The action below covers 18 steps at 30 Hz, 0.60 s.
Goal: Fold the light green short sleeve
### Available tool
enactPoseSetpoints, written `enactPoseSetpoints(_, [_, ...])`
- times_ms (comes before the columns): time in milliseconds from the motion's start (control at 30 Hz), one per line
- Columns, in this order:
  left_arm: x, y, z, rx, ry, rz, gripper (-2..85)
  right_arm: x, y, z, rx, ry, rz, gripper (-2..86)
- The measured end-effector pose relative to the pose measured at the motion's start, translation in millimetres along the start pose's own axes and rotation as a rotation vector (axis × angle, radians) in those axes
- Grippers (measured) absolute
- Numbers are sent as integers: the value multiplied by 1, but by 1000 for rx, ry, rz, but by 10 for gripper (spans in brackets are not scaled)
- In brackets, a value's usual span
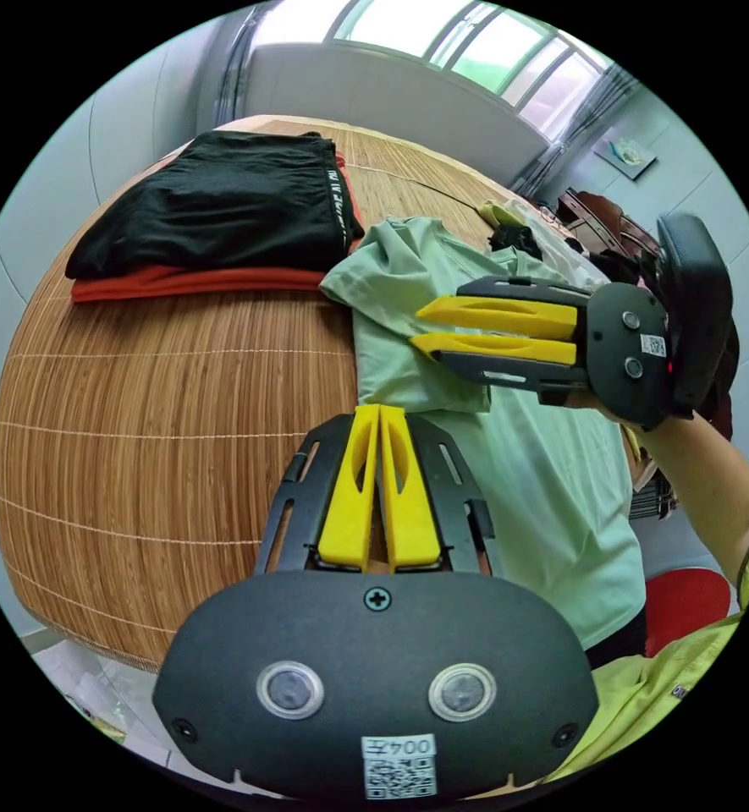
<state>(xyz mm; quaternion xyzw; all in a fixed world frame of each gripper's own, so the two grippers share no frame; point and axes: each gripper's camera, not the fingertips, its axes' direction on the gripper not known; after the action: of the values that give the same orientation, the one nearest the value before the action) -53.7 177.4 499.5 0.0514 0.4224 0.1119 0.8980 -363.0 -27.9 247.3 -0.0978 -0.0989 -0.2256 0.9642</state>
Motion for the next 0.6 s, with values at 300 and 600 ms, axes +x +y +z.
enactPoseSetpoints(300, [-38, 6, 7, -5, 13, 22, 1, 106, 195, 30, 298, -724, 1336, 22])
enactPoseSetpoints(600, [-68, 12, 13, -2, 36, 20, 2, 75, 201, 8, 223, -393, 1001, 95])
